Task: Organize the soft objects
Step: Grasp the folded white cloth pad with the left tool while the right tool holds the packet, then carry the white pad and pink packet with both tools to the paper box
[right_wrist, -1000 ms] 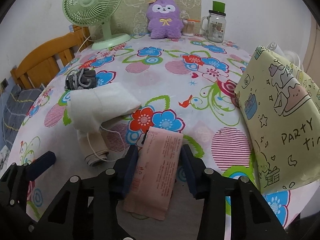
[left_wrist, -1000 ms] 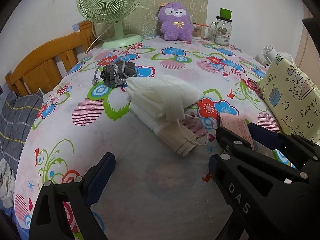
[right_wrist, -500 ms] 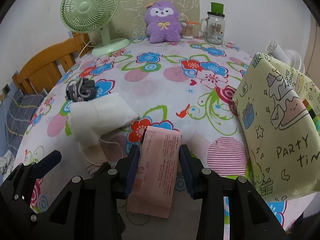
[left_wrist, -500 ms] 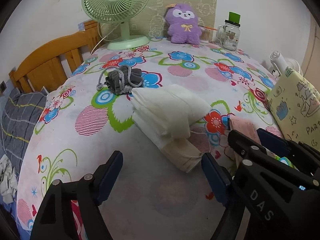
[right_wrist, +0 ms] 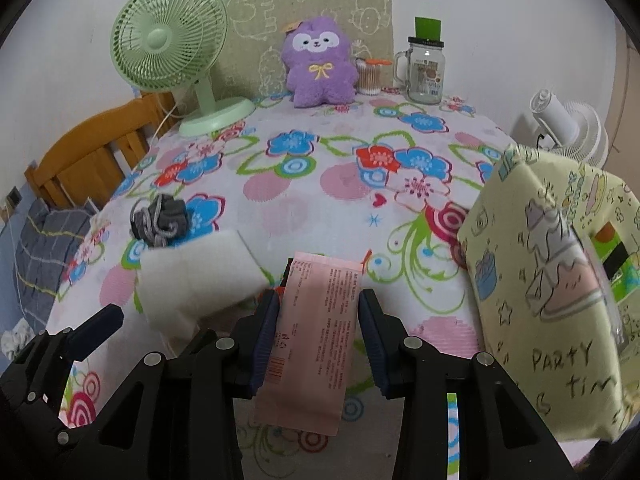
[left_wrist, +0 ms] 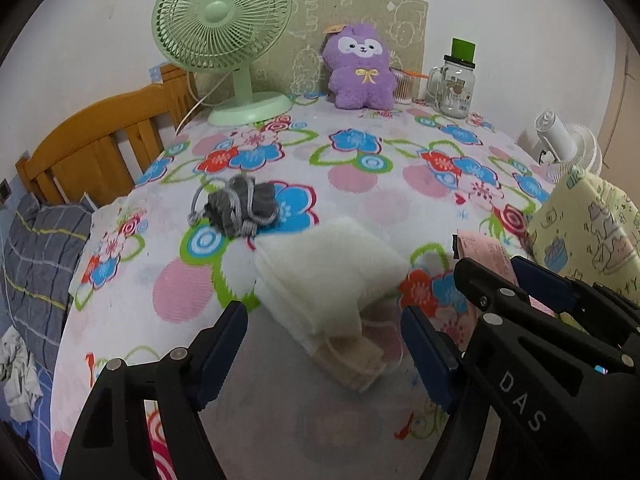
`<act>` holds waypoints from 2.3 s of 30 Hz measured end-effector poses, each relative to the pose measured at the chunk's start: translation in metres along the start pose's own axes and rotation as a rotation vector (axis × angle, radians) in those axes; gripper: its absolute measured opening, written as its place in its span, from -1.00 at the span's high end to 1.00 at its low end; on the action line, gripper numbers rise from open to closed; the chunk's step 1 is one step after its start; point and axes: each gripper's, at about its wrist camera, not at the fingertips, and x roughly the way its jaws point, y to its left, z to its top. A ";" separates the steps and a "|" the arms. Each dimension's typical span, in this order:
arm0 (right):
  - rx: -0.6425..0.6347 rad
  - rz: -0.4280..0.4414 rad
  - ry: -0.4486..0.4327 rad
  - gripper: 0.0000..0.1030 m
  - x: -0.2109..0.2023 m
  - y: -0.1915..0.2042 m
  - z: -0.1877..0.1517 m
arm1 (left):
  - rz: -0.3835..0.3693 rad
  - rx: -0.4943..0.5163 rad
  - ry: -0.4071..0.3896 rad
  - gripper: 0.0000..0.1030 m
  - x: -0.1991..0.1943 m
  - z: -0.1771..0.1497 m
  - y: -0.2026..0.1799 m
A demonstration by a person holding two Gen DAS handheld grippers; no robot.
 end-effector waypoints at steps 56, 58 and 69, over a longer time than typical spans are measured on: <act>0.055 -0.022 0.027 0.14 0.029 -0.013 0.026 | -0.072 0.103 0.016 -0.13 0.028 0.030 -0.022; 0.051 -0.020 0.016 0.14 0.023 -0.012 0.026 | -0.068 0.101 0.007 -0.13 0.023 0.030 -0.022; 0.023 -0.005 -0.037 0.14 -0.010 -0.009 0.027 | -0.047 0.074 -0.051 -0.13 -0.011 0.028 -0.023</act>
